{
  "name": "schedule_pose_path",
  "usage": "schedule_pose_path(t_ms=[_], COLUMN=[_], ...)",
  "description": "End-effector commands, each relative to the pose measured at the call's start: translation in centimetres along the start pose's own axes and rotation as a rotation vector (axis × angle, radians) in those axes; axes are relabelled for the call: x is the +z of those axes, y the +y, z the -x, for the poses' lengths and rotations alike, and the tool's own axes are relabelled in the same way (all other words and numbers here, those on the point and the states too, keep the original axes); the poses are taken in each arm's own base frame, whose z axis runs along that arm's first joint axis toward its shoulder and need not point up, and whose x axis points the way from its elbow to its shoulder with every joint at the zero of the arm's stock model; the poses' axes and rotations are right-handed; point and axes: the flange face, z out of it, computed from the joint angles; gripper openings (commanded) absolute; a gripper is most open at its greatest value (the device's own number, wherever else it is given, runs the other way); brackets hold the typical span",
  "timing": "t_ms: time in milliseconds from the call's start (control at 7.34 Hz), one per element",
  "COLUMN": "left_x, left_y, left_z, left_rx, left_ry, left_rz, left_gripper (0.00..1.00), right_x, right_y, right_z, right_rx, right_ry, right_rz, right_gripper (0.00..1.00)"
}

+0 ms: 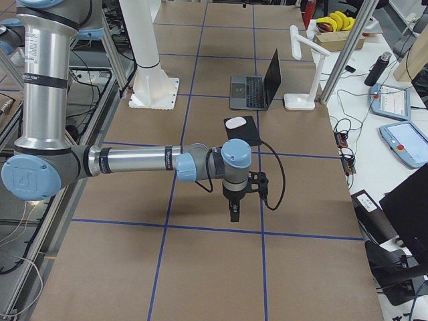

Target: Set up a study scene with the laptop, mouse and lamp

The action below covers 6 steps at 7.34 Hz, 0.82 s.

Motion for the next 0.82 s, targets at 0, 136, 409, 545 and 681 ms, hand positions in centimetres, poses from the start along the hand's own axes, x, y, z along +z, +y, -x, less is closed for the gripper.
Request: schedule_pose_path(t_ms=[0,136,409,545,681], left_x=[1.5,3.0,5.2,5.6,5.5], left_y=[9.1,13.4,21.4,22.4,22.4], left_z=[8.6,10.6,11.9,12.2,12.2], left_rx=[-0.07,-0.122,-0.184,-0.18,-0.185], left_ry=[-0.003,0.002,0.006,-0.003,-0.004], left_rz=[0.035,0.044,0.039,0.021,0.019], left_gripper=[1.0,1.0,1.0,1.0,1.0], right_x=[0.0,0.0,0.1,0.1,0.1], right_y=[0.3,0.4,0.8,0.8,0.8], right_z=[-0.5,-0.5,-0.8,-0.8,-0.9], right_rx=[0.0,0.001,0.008,0.008,0.01], right_ry=[0.001,0.001,0.002,0.002,0.002], right_rz=[0.0,0.001,0.004,0.004,0.005], right_gripper=[1.0,1.0,1.0,1.0,1.0])
